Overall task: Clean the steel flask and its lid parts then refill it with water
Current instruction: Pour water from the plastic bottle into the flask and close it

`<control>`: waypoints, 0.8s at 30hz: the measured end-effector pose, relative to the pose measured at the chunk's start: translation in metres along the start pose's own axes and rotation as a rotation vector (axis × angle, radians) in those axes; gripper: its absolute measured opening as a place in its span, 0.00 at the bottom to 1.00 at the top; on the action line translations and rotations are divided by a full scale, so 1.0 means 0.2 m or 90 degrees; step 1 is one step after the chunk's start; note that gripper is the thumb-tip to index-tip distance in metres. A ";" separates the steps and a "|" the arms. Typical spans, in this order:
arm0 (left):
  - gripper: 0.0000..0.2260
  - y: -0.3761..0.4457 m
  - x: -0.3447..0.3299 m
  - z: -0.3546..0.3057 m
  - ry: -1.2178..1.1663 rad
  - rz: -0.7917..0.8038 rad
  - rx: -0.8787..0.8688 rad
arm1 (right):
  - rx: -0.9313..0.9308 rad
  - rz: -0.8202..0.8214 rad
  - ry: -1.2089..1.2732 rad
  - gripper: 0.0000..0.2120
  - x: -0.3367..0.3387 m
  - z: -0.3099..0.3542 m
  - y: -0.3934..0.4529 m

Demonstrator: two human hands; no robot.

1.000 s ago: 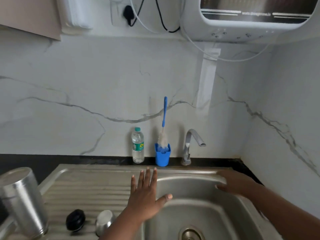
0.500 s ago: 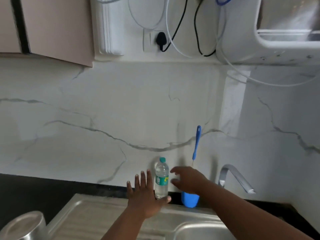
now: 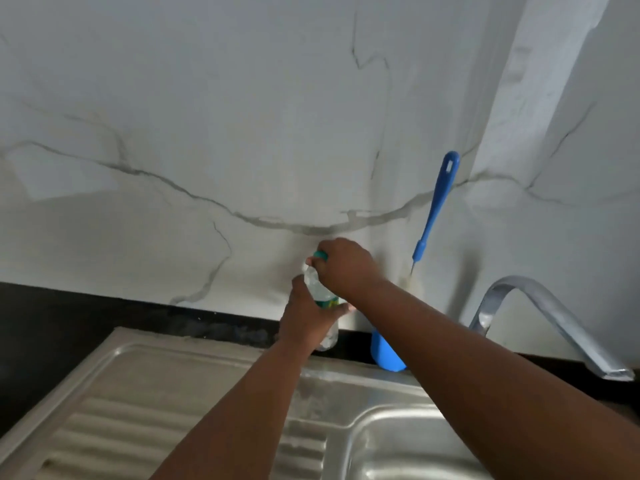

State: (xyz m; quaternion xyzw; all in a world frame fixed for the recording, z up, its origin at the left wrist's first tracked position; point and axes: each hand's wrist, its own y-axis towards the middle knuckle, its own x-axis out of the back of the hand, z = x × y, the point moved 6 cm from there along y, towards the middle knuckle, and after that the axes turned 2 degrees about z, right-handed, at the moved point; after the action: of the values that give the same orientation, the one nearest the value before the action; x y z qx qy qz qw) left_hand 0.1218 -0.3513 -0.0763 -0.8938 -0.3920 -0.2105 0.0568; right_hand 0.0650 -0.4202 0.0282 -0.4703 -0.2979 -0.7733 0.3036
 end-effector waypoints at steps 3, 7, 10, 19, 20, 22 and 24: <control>0.29 0.03 -0.01 0.03 -0.046 -0.064 -0.017 | 0.033 -0.025 0.036 0.12 -0.01 0.01 0.00; 0.26 -0.03 0.01 -0.01 -0.041 -0.081 -0.043 | 0.045 -0.018 0.095 0.07 0.03 0.02 -0.06; 0.23 -0.13 0.08 -0.06 -0.001 -0.081 -0.085 | 0.066 -0.004 0.098 0.06 0.10 0.04 -0.14; 0.24 -0.57 0.43 -0.24 -0.129 0.011 -0.091 | 0.254 0.114 0.075 0.11 0.40 0.44 -0.50; 0.25 -0.61 0.47 -0.25 -0.140 0.027 -0.083 | 0.266 0.139 0.077 0.12 0.43 0.48 -0.54; 0.27 -0.69 0.55 -0.25 -0.144 0.055 -0.066 | 0.291 0.180 0.078 0.13 0.48 0.56 -0.62; 0.29 -0.76 0.62 -0.25 -0.132 0.075 -0.055 | 0.313 0.212 0.064 0.14 0.52 0.64 -0.69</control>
State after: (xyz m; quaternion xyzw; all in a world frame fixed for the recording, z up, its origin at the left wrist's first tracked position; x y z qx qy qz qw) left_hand 0.0703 -0.1767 0.0118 -0.9339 -0.3328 -0.1300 -0.0106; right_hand -0.0076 -0.2565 0.1478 -0.3864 -0.3796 -0.6399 0.5451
